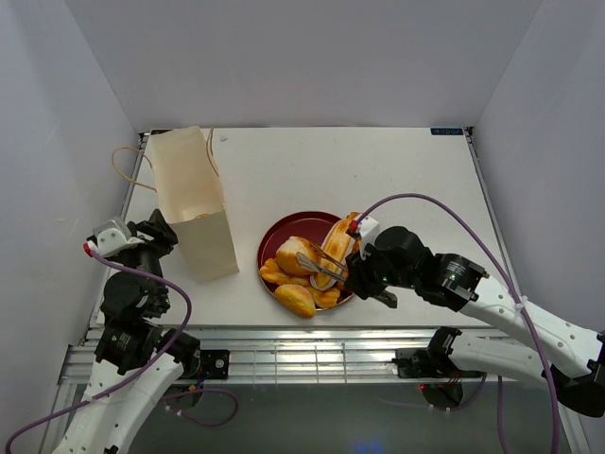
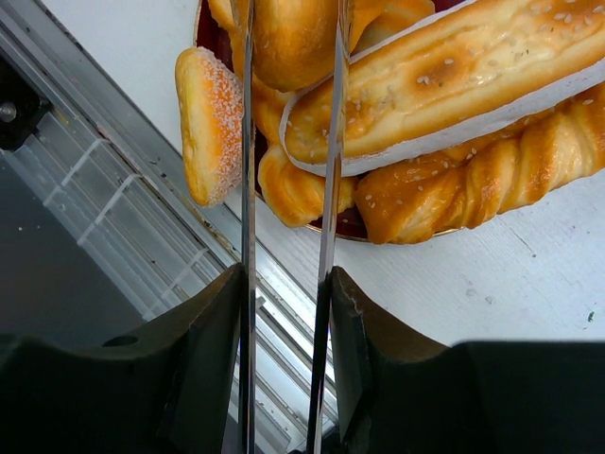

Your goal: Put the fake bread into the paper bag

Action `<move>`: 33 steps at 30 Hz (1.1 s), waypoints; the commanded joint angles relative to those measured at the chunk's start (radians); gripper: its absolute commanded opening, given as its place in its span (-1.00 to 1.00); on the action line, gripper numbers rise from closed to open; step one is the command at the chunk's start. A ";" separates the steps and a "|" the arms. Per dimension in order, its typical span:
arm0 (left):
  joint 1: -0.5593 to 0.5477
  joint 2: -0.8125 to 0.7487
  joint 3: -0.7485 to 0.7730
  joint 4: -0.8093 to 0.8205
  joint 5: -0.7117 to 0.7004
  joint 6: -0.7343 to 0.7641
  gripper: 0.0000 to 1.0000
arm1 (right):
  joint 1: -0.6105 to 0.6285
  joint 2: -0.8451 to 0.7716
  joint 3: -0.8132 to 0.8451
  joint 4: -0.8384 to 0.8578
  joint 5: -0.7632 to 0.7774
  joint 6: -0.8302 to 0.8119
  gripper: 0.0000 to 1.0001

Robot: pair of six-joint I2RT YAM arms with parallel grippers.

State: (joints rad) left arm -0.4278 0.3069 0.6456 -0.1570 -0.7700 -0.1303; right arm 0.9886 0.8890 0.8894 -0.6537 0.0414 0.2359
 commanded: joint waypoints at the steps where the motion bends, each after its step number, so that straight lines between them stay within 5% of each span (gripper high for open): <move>1: -0.005 0.001 0.002 -0.006 0.006 0.001 0.39 | 0.004 -0.004 0.068 0.071 0.000 0.002 -0.85; 20: -0.005 -0.006 0.002 -0.004 0.006 0.000 0.39 | 0.004 -0.007 0.152 0.051 0.015 0.005 -0.85; 33: -0.005 -0.008 -0.001 -0.001 0.006 -0.002 0.38 | 0.002 0.004 0.359 0.087 0.121 -0.056 -0.85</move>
State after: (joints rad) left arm -0.4278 0.3058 0.6456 -0.1570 -0.7704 -0.1310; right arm 0.9886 0.8928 1.1641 -0.6628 0.1078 0.2218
